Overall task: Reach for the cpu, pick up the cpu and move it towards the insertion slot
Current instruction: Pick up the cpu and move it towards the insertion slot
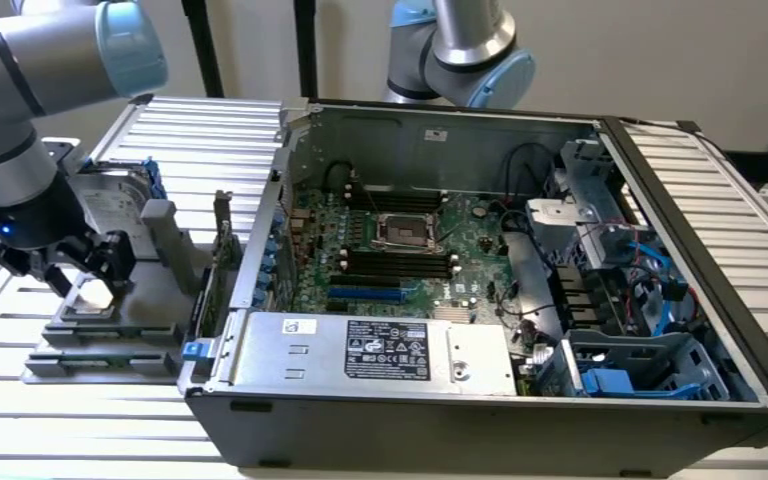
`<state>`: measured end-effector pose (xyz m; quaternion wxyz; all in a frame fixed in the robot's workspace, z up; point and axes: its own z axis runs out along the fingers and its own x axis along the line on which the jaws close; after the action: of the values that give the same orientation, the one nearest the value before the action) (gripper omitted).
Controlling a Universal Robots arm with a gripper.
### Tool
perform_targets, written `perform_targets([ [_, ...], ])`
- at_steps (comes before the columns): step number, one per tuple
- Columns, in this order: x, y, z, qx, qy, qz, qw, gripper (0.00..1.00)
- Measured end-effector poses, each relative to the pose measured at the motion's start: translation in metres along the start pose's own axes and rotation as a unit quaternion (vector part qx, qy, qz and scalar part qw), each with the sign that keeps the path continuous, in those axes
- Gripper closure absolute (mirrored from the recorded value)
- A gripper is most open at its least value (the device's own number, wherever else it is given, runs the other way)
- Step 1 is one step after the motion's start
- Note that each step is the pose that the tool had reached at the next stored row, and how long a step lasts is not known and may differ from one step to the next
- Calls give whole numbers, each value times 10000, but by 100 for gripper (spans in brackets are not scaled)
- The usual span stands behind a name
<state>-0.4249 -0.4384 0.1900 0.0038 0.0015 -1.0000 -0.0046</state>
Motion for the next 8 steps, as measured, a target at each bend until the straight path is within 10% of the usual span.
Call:
perform_targets([
  [8,-27,0,19,11,2,1,10000,29],
])
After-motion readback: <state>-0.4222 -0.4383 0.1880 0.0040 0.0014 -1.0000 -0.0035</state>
